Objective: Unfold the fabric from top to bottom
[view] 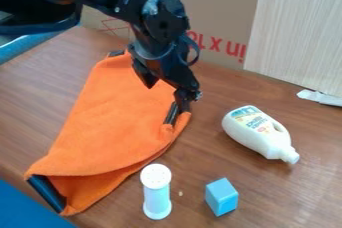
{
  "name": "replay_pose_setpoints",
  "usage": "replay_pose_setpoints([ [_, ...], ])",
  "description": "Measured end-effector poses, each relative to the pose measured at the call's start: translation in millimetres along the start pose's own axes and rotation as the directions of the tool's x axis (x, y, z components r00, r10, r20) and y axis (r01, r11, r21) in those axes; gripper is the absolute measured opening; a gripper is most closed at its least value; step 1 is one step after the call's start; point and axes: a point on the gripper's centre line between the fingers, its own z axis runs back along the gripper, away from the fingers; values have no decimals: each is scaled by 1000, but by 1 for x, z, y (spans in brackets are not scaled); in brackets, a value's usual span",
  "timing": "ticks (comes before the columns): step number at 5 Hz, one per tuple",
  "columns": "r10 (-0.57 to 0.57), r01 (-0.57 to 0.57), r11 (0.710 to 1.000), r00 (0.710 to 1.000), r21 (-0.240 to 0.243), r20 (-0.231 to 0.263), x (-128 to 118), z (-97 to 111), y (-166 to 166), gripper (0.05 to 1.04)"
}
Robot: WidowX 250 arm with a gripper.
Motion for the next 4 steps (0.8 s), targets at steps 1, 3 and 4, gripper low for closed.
replay_pose_setpoints([
  [1, 2, -1, 1000, 1000, 20, -23, -7, -12, -2, 1000],
  [3, -1, 3, 999, 999, 38, -41, -17, -23, -1, 1000],
  [4, -7, 9, 999, 999, 32, -40, -20, -25, -3, 948],
])
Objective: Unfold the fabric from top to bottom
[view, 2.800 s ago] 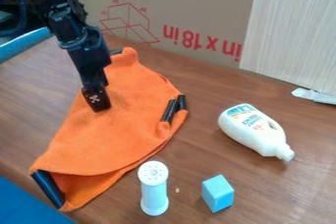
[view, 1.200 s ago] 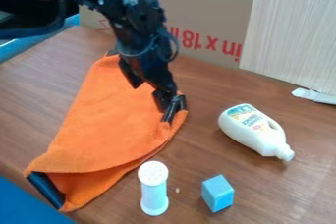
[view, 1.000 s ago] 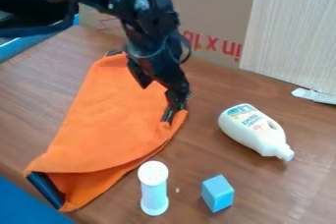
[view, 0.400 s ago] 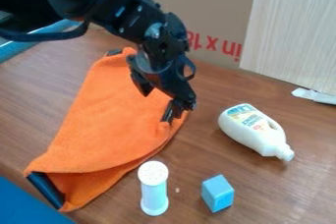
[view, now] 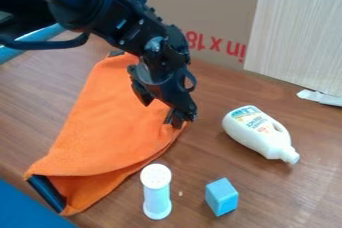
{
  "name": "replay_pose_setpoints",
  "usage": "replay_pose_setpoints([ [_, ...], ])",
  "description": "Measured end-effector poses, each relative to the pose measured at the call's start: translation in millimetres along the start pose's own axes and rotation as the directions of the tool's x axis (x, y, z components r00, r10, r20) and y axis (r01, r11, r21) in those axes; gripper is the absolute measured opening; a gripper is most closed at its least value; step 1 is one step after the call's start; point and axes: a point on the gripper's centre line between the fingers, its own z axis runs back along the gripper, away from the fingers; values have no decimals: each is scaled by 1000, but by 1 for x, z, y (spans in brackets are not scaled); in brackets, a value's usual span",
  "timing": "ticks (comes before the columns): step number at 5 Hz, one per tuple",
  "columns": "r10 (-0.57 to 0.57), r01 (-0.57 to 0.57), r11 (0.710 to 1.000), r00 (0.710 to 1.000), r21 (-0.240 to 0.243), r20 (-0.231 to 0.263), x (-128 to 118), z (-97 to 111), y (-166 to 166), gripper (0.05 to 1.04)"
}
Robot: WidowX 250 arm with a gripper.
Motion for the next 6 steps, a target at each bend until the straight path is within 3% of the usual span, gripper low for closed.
replay_pose_setpoints([
  [2, 9, -9, 1000, 1000, 0, -11, -7, -4, 3, 369],
  [3, 15, -15, 1000, 1000, -11, -10, -7, -4, 3, 146],
  [4, 32, -32, 999, 999, -25, -18, -9, -5, 7, 63],
  [5, 33, -32, 998, 999, -49, 14, -4, 6, 15, 52],
  [6, 53, -47, 996, 995, -73, 82, 5, 26, 30, 51],
])
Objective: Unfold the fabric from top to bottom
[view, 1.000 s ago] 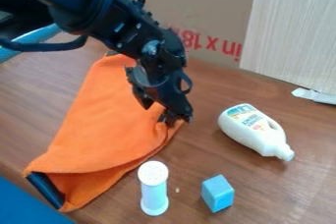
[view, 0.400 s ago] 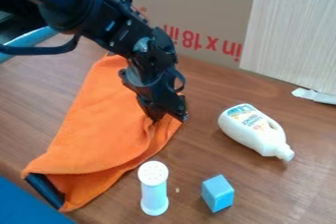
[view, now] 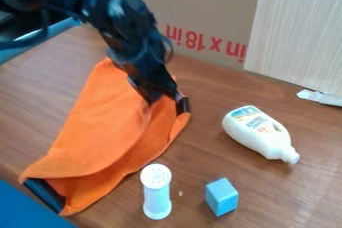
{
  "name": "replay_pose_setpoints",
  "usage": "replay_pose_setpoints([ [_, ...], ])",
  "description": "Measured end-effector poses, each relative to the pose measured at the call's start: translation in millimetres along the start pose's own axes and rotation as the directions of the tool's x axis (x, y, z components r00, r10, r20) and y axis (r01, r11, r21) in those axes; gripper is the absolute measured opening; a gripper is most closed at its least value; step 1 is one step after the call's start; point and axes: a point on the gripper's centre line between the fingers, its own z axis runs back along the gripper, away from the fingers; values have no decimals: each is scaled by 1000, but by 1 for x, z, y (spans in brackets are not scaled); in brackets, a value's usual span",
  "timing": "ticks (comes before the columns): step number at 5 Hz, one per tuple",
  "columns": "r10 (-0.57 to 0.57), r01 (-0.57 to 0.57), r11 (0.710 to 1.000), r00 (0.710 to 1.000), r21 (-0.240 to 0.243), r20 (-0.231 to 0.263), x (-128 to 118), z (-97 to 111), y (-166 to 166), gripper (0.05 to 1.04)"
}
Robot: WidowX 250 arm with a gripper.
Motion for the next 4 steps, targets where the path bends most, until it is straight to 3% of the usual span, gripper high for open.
replay_pose_setpoints([
  [1, 28, -28, 1000, 998, -9, 47, -6, 14, 24, 51],
  [2, 51, -51, 999, 997, 5, 51, -28, 14, 53, 51],
  [4, 66, -66, 997, 998, 38, 8, -70, 14, 103, 51],
])
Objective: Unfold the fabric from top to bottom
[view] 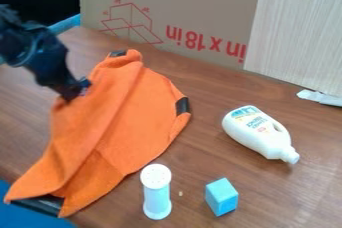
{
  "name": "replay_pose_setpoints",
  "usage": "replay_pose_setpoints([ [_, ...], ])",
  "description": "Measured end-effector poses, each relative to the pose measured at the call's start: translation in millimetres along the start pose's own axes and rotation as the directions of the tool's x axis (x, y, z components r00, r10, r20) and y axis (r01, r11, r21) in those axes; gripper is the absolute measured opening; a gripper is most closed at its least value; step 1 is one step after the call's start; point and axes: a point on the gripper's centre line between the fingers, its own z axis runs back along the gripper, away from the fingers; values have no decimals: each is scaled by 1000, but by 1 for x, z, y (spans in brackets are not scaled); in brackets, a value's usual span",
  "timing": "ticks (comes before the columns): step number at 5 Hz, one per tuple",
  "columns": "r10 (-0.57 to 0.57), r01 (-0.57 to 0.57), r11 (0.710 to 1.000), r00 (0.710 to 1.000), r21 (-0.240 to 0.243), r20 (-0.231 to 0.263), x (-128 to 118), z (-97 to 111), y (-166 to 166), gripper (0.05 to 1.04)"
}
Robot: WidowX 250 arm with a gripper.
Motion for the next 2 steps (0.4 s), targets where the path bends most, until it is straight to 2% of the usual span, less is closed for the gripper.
replay_pose_setpoints([
  [1, -1, 2, 1000, 999, 18, -40, -19, 5, 29, 51],
  [2, 8, -7, 999, 999, 36, -32, -27, 19, 59, 51],
])
